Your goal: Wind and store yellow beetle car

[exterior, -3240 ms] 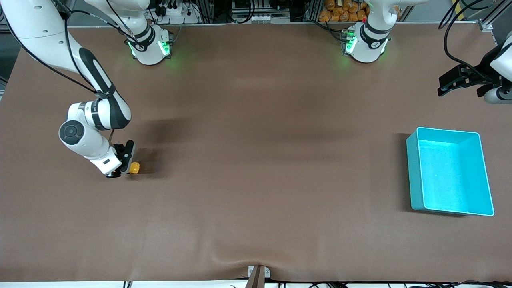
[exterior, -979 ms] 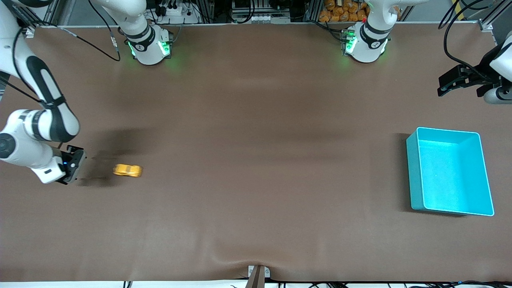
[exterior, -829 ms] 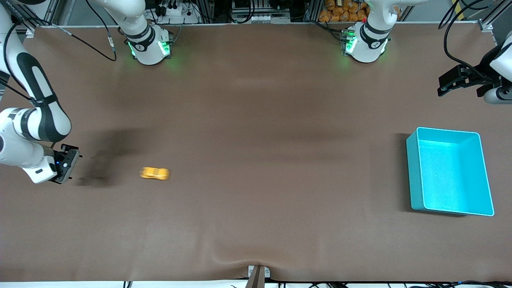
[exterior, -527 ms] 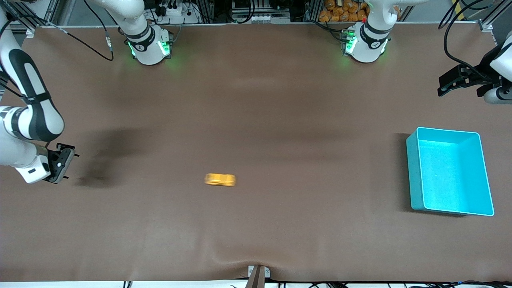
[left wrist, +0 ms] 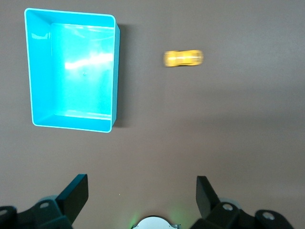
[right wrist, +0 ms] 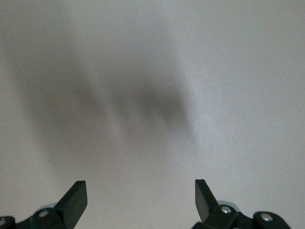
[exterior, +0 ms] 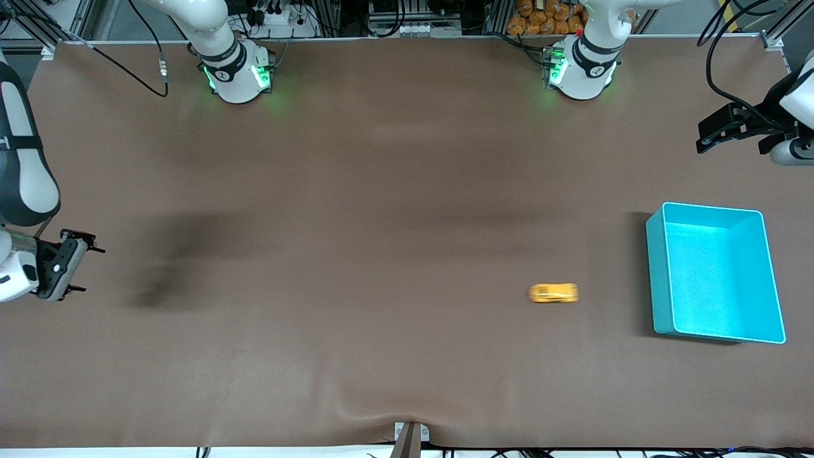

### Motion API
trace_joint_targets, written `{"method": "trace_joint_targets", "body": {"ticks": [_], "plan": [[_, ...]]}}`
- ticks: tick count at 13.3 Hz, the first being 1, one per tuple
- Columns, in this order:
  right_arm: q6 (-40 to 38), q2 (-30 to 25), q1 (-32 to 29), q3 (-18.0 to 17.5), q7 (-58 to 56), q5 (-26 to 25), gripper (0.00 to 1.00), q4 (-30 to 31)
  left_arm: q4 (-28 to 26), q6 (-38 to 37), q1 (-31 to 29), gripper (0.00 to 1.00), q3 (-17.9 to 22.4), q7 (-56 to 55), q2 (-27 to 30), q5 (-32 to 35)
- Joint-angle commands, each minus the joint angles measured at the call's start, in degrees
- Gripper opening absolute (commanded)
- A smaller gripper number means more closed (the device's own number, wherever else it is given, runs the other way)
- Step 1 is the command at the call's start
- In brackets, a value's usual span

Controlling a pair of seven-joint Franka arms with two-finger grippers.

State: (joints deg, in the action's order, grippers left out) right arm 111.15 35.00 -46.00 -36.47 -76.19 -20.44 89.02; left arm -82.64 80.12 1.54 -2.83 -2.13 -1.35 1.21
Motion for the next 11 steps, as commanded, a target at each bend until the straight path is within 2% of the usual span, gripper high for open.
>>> {"method": "trace_joint_targets", "body": {"ticks": [1, 4, 7, 11], "plan": [[-7.85, 0.77, -1.11, -4.48, 3.76, 0.75, 1.0, -5.43, -0.24, 0.3, -0.22, 1.0, 0.02, 0.54, 0.47, -0.77], [-16.9, 0.24, -1.2, -9.05, 7.89, 0.58, 1.0, -13.24, -0.24, 0.39, -0.31, 1.0, 0.02, 0.54, 0.47, -0.77], [-24.11, -1.68, -1.73, -15.63, 20.86, 0.49, 1.0, -20.1, -0.33, 0.47, -0.39, 1.0, 0.02, 0.72, 0.38, -0.69], [-26.69, -4.67, -2.08, -20.48, 40.81, 0.4, 1.0, -21.52, -0.24, 2.22, -0.48, 1.0, 1.16, 0.63, -2.16, 0.1]]}}
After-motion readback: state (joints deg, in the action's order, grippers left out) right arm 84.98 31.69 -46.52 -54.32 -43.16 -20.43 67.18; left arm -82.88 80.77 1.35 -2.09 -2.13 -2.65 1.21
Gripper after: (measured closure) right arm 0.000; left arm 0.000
